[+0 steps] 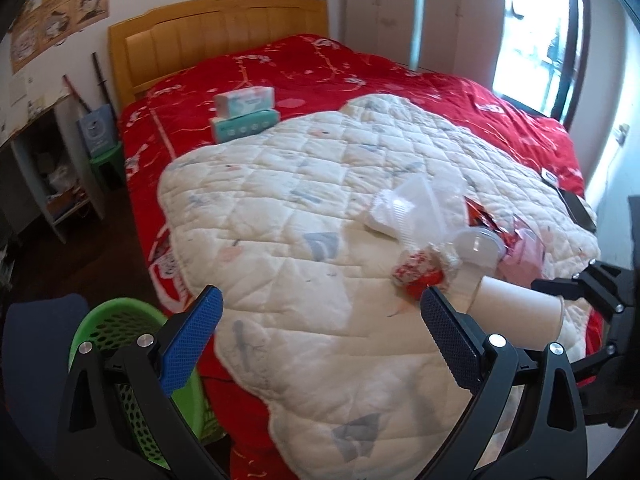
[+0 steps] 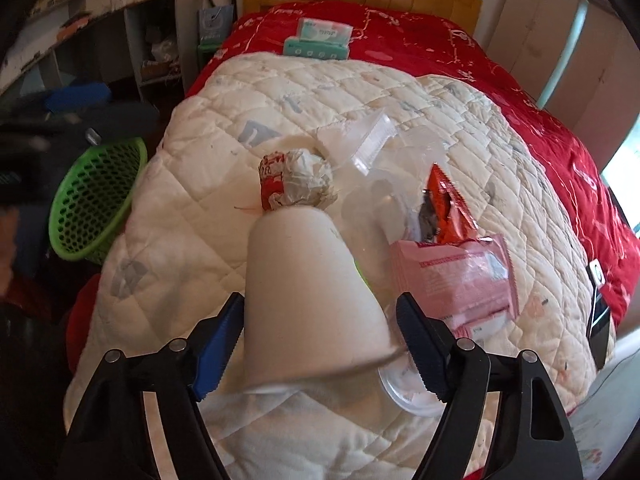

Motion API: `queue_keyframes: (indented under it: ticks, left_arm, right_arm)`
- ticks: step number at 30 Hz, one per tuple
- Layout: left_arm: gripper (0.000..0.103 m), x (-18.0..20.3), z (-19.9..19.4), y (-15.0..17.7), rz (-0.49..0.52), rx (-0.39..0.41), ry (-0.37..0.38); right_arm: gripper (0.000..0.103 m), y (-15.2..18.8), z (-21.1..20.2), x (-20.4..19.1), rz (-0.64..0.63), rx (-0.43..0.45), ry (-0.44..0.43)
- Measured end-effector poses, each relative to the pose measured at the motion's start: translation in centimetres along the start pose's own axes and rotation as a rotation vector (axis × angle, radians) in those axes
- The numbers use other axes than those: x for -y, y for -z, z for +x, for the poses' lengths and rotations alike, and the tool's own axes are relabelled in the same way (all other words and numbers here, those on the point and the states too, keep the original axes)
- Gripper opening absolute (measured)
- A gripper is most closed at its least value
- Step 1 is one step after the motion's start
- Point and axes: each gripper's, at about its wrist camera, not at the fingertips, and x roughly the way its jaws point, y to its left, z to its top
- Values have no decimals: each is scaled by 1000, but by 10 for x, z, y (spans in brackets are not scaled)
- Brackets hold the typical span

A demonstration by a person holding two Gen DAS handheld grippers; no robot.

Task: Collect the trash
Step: 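Grasp the crumpled paper ball with the left tool while the right tool grasps the white paper cup, then drop the paper ball into the green basket with the left tool while the right tool drops the cup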

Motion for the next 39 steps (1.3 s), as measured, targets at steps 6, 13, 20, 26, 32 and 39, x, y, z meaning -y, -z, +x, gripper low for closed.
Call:
queue_keyframes:
  ticks: [6, 13, 20, 26, 32, 39]
  left_arm:
    - [92, 28, 15, -2, 67, -25, 74]
    - [87, 56, 50, -3, 163, -83, 114]
    - [78, 64, 83, -1, 183, -136, 114]
    - [49, 62, 90, 1, 147, -142, 165]
    - [44, 52, 66, 2, 119, -103, 166]
    - [43, 20, 17, 3, 70, -34, 121]
  right_arm:
    - [74, 12, -26, 9, 63, 37, -24]
    - [74, 30, -39, 18, 111, 42, -14]
    - [74, 38, -45, 29, 157, 49, -10]
    - [73, 38, -46, 32, 181, 52, -14]
    - [73, 35, -52, 26, 178, 66, -14]
    - [73, 22, -60, 8, 160, 95, -36]
